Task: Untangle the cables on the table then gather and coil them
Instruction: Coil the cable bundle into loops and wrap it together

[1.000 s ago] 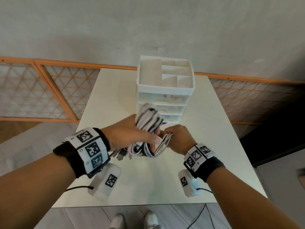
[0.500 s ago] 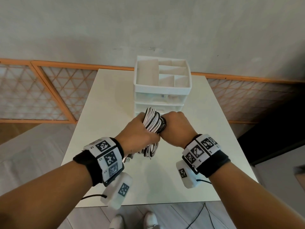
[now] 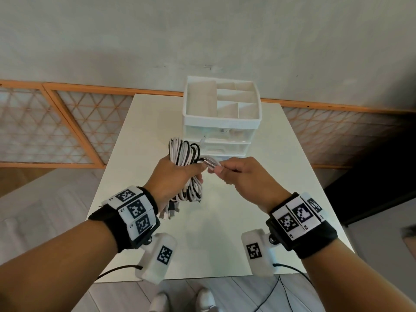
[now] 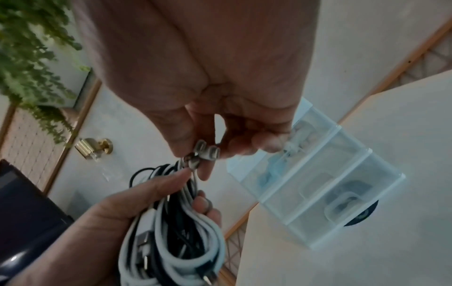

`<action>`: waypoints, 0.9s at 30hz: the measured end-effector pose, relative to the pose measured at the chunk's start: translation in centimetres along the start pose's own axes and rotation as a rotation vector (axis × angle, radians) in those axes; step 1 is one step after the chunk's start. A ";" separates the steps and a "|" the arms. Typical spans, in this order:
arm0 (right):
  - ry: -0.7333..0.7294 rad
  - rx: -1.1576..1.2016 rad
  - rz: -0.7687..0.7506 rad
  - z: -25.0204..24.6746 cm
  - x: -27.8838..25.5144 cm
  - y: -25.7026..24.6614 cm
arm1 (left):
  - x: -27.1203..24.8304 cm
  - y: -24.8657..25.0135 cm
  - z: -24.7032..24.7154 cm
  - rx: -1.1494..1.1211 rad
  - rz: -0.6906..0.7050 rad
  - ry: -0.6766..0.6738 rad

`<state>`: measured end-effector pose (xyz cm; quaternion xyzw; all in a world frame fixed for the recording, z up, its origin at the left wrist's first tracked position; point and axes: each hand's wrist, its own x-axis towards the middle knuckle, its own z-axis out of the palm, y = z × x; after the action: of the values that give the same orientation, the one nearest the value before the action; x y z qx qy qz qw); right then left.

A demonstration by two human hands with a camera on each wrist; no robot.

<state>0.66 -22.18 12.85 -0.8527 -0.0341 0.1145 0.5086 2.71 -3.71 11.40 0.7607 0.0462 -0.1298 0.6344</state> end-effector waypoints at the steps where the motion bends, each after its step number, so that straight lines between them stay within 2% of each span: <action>1: 0.019 0.056 -0.002 0.1 0.0 -0.2 | -0.2 -0.1 0.0 -0.015 0.001 -0.020; 3: 0.019 0.098 0.025 0.1 0.1 -0.3 | -0.5 -0.2 0.2 -0.027 -0.003 -0.046; 7: -0.107 0.185 0.139 0.7 -0.1 -0.1 | -0.2 -0.4 -0.1 -0.035 -0.014 0.018; 13: 0.010 0.449 0.142 1.6 0.0 0.4 | -0.3 -0.3 -0.6 0.012 -0.043 -0.082; 19: -0.009 0.518 0.070 2.0 -0.2 0.2 | -0.4 0.2 -0.3 -0.172 -0.084 -0.144; 23: 0.092 0.369 0.005 2.8 0.0 0.2 | -0.3 0.7 0.1 -0.207 -0.057 -0.213; 25: 0.192 0.157 -0.085 3.7 0.0 0.5 | -0.2 0.9 0.2 -0.165 -0.041 -0.202; 27: 0.268 0.078 -0.143 4.5 -0.1 0.6 | -0.1 1.0 0.4 -0.160 -0.043 -0.177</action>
<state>-0.48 -18.67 10.27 -0.8352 -0.0221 -0.0355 0.5483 2.84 -4.29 12.31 0.6920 0.0165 -0.2056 0.6918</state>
